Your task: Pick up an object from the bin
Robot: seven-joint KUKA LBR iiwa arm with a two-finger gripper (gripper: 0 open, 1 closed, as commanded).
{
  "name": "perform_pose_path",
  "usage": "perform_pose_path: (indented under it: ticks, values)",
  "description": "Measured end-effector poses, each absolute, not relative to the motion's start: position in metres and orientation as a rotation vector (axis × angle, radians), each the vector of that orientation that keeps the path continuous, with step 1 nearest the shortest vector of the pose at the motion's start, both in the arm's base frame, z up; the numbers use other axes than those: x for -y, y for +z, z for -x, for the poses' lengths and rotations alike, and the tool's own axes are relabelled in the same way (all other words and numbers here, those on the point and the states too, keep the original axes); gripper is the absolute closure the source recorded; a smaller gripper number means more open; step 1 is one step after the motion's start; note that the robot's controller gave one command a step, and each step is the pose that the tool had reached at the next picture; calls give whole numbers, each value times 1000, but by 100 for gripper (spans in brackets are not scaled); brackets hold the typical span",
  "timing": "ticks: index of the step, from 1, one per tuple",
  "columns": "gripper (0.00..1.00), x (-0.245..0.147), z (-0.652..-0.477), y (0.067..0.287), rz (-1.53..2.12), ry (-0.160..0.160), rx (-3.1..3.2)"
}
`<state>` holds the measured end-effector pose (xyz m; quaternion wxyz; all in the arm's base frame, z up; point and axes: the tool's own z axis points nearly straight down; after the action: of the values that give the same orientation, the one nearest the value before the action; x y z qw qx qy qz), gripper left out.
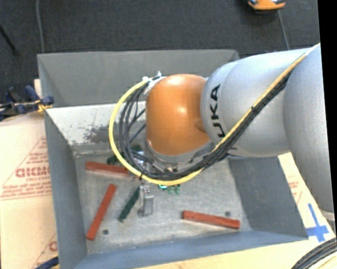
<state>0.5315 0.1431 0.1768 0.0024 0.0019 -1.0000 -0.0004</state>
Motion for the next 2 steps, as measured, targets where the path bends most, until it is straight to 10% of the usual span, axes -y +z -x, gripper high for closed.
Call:
perform_pose_path:
  ticks: [1,2]
  values:
    - [0,-144,-540,71,-669,1,3077]
    - [0,-145,-541,72,-661,-4,3077]
